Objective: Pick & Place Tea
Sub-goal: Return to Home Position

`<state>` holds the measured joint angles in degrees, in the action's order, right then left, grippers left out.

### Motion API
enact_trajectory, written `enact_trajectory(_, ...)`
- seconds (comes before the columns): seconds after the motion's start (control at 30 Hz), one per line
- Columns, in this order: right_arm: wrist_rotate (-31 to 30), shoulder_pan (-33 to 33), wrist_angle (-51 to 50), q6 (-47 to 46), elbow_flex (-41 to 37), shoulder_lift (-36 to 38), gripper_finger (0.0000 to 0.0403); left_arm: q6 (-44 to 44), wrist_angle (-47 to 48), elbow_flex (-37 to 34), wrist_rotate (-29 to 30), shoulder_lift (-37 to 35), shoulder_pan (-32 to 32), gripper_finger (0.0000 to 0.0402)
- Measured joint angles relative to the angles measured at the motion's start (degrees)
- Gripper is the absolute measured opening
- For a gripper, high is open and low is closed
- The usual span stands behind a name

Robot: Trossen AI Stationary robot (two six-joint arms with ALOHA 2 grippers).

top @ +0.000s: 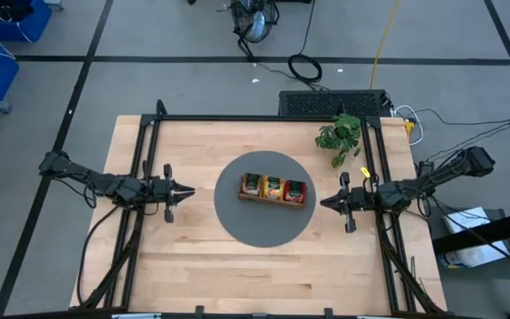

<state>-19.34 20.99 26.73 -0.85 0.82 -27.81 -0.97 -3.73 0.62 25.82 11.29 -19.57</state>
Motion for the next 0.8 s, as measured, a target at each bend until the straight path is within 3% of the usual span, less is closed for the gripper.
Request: enact_trajectory(0.8, 0.0, 0.0, 0.0, 0.0, 0.0, 0.0, 0.0000, 0.1, 0.0, 0.0, 0.0, 0.0, 0.0, 0.0044)
